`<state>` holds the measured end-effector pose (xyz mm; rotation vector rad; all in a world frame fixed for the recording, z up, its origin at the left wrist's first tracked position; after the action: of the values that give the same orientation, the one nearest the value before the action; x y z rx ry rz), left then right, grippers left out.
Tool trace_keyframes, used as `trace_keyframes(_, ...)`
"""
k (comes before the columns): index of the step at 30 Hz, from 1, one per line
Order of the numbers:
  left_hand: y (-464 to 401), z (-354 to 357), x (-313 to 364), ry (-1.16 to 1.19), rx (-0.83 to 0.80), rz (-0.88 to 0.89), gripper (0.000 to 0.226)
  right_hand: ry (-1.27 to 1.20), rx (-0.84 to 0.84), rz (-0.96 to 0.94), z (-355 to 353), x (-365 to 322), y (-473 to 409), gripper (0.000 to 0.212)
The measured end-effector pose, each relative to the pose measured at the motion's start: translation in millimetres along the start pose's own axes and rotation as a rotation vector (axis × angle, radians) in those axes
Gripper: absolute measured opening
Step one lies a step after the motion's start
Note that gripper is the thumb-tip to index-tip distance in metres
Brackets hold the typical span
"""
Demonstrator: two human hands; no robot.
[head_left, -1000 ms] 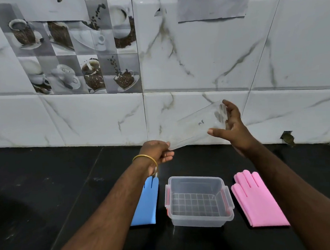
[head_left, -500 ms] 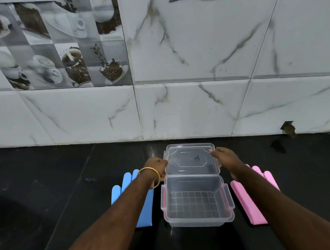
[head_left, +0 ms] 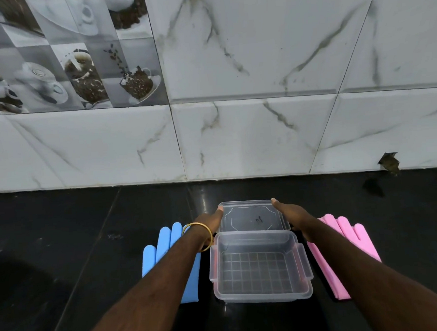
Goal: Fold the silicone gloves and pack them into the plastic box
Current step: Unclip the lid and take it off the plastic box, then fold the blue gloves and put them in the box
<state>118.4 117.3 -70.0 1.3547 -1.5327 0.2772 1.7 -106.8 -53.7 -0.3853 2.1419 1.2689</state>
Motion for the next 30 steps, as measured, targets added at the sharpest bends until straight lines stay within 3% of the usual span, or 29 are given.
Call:
trace_keyframes(4,9,0,5,-0.149,-0.033,0.045,0.077,0.029,0.009,-0.024,-1,4,3,0.068)
trace_keyframes(7,22,-4,12,-0.237,0.029,0.11,0.076,0.133,0.092,-0.132,-3,7,16,0.066)
trace_keyframes(13,76,-17,1,-0.371,0.16,0.366,0.045,0.16,0.282,-0.462,-14,49,61,0.01)
trace_keyframes(19,99,-14,-12,-0.417,0.136,0.375,0.02,0.297,0.386,-0.475,-8,68,77,0.017)
trace_keyframes(30,99,-6,-3,-0.366,0.177,0.366,0.025,0.398,0.423,-0.505,-6,51,69,0.016)
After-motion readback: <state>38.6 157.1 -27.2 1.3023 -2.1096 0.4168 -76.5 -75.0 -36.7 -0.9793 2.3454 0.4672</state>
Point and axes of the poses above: each hand's wrist, its own y-axis away from the middle knuckle, its own z-axis out of the palm, x = y × z, the point moved 2 cm from there along -y, towards the middle knuckle, and after that the axes turned 11 degrees about z, right-handed, at the moved point
